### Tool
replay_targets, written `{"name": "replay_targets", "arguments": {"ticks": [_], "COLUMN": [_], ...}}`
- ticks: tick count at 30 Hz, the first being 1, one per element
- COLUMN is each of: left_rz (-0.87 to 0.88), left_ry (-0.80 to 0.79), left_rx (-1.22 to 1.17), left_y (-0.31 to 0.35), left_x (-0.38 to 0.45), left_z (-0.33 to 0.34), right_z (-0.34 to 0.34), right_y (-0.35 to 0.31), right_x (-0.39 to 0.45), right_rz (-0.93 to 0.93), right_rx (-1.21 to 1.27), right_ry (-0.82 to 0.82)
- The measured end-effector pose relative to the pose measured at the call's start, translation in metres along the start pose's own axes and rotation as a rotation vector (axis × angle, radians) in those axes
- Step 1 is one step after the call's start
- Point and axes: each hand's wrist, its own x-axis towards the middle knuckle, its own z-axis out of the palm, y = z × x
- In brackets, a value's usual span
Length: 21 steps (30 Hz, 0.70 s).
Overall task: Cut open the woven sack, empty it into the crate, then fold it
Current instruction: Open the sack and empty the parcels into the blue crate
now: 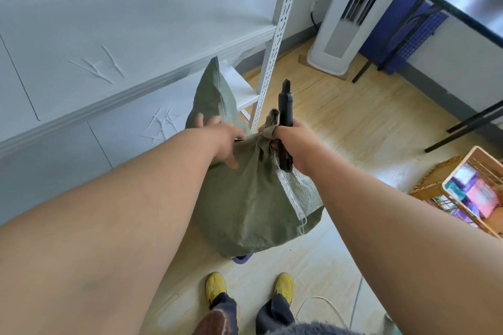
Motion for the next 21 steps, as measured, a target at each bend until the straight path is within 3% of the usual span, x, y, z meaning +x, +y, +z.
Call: {"name": "replay_targets", "arguments": {"ticks": [2, 3, 6, 9, 13, 17, 19, 21], "left_rz": [0.026, 0.06, 0.079, -0.186, -0.39, -0.488, -0.378, -0.162], "left_ry": [-0.149, -0.14, 0.098, 0.389, 0.475, 0.424, 0.354, 0.162], "left_rx": [-0.275, -0.437, -0.671, -0.751, -1.072, -1.287, -1.322, -1.253], "left_y": [0.002, 0.007, 0.028, 0.033, 0.023, 0.038, 0.048, 0.05], "left_x": [0.007, 0.01, 0.006, 0.0, 0.005, 0.007, 0.007, 0.001], "left_z": [0.011, 0.017, 0.026, 0.021, 0.007, -0.003, -0.008, -0.014], "right_z": [0.001, 0.002, 0.005, -0.003, -0.009, 0.011, 0.019, 0.021], "right_y": [-0.003, -0.005, -0.011, -0.016, -0.012, 0.017, 0.032, 0.04], "right_x": [0.003, 0.005, 0.004, -0.002, -0.018, -0.027, -0.021, -0.011], "right_rz": [-0.013, -0.013, -0.023, -0.085, -0.164, -0.163, -0.183, -0.137], "right_rx": [0.118, 0.171, 0.164, 0.079, -0.367, -0.339, -0.322, -0.217], "right_ry": [0.026, 0.015, -0.045, -0.037, 0.064, 0.092, 0.164, 0.284]}}
